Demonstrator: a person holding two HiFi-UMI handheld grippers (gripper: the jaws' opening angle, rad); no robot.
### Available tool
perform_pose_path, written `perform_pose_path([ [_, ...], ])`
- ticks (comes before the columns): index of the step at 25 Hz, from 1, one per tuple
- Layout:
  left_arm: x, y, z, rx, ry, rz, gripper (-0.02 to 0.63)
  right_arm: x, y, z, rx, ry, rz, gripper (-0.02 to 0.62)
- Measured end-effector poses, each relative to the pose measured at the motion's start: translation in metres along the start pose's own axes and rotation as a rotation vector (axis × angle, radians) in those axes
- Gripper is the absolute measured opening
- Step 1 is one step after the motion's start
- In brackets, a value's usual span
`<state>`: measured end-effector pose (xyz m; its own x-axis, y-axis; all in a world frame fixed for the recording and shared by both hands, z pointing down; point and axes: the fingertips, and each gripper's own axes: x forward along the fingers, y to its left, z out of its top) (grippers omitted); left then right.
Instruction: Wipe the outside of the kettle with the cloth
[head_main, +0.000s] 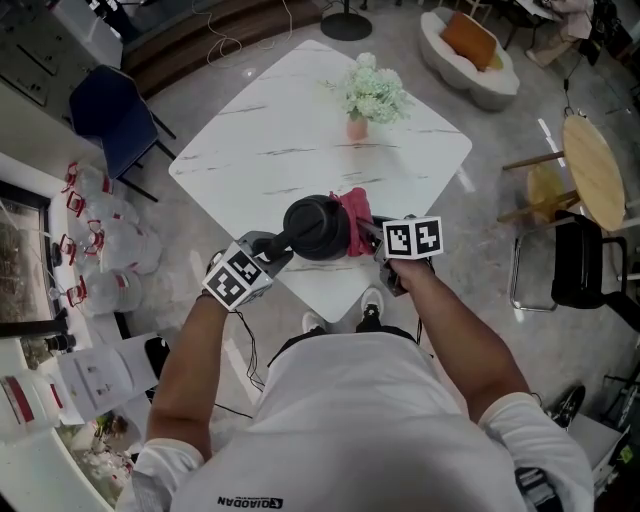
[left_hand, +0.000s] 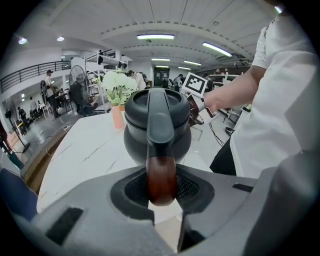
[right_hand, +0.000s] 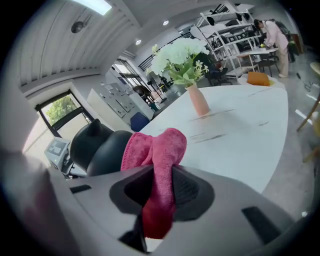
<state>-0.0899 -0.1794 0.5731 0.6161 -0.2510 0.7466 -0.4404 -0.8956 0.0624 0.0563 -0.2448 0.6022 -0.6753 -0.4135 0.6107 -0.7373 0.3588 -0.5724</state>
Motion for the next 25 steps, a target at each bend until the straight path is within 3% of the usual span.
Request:
perform_pose_path([
  [14,0.005,-0.003,-0.003,0.102,0.043,-0.021,0.096,0.02,-0.042,-0.036,0.0,0.093,-0.081,0.095],
  [18,0.007,-0.004,-0.002,0.141,0.054,-0.03,0.097,0.019,-0.051,-0.047,-0.055,0.16,-0.112,0.098],
  [22,0.007,-0.005,-0.001,0.211,0.069,-0.035,0.097,-0.005,-0.055,-0.028,-0.08,0.103,-0.101,0.098],
  [25,0.008,-0.006,-0.001,0.271,0.076,-0.043,0.097,-0.032,-0.045,-0.002,-0.114,0.043,-0.044,0.098],
])
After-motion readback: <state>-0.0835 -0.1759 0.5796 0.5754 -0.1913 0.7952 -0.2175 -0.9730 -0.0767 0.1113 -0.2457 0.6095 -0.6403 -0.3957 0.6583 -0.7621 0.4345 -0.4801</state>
